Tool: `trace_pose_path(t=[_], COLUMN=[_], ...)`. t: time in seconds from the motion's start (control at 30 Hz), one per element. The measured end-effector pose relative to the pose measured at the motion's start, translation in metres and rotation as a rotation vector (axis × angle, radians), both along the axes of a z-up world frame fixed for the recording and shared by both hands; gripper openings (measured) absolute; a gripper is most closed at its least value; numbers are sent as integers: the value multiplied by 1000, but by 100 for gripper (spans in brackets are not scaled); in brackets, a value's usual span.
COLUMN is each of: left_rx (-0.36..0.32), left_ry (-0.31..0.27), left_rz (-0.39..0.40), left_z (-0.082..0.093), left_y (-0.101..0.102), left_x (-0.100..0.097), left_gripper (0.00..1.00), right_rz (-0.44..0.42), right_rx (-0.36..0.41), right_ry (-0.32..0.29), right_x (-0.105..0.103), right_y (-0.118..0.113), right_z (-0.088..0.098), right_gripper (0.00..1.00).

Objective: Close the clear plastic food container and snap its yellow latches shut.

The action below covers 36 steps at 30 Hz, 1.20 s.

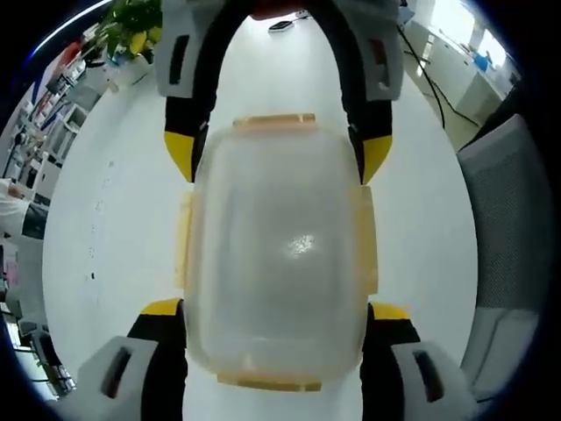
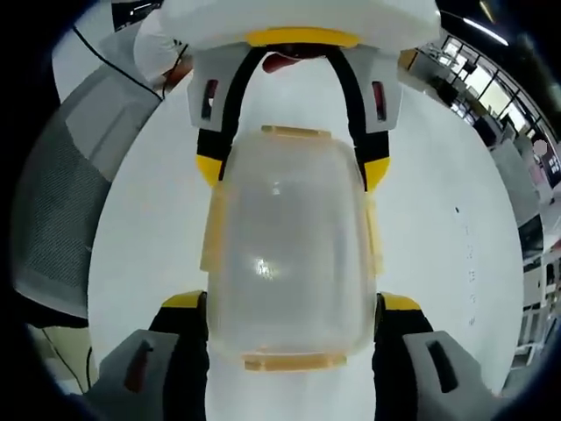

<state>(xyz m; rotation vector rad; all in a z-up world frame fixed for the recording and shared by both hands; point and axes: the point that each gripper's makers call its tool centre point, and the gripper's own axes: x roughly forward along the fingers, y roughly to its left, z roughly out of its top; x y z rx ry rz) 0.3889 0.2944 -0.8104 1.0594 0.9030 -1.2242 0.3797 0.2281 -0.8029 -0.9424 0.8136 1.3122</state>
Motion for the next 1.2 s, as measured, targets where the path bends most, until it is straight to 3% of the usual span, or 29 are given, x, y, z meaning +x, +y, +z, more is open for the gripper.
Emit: trace_pose_path(t=[0.53,1.2], left_rx=[10,17], left_ry=[3,3], left_rz=[-1,-13], left_z=[0,1], left_y=[14,13], left_x=[34,66], left_gripper=[80,80], right_rz=[-1,-12], right_rx=[-8,-8], right_ry=[-3,-4], right_x=[33,65], right_y=[13,12], right_z=[0,1], right_gripper=[75,75])
